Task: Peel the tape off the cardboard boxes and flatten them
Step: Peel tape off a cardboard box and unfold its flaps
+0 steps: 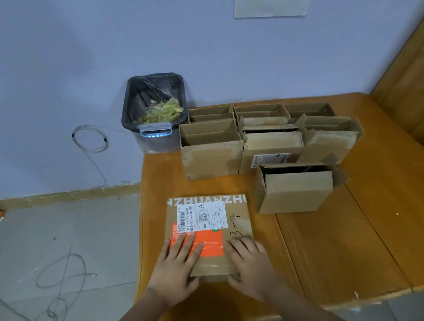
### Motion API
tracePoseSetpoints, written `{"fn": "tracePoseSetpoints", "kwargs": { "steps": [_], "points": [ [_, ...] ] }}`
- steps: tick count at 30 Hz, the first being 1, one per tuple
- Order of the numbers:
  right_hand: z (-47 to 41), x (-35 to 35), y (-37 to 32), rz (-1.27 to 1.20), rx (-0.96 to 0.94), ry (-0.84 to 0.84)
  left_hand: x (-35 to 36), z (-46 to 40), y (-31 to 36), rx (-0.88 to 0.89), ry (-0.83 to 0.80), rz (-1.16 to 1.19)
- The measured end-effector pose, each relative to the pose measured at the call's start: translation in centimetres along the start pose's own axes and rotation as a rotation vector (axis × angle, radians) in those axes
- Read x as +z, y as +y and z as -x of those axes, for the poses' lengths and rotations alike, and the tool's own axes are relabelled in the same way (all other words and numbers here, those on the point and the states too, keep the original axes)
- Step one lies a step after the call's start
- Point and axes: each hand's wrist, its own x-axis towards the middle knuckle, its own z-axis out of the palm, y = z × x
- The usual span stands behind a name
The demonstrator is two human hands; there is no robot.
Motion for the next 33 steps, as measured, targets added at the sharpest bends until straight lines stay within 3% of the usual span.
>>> {"fn": "tracePoseSetpoints", "kwargs": {
  "steps": [5, 8, 14, 18, 26, 33],
  "points": [
    [-1.5, 0.1, 0.9, -0.048, -0.024, -0.046, -0.6, -0.5, -1.8, -0.029, -0.104, 0.173],
    [-4.1, -0.3, 1.5, -0.08, 0.025, -0.171, -0.4, -2.4, -3.3, -0.099, -0.112, 0.342],
    [-10.6, -0.5, 2.2, -0.054, 0.128, -0.404, 0.3, -5.9, -6.1, -0.299, -0.152, 0.436],
    [-13.6, 0.0, 2.1, 0.002, 0.085, -0.446, 0.5, -6.8, -6.4, -0.332, -0.202, 0.538],
    [-16.7, 0.4, 3.0, -0.011, 0.02, -0.651, 0.3, -7.2, -5.7, -0.365, -0.1, 0.762],
    [-16.3, 0.5, 2.9, -0.061, 0.008, -0.586, 0.5, -7.1, -5.6, -0.419, 0.03, 0.966]
  ]
}}
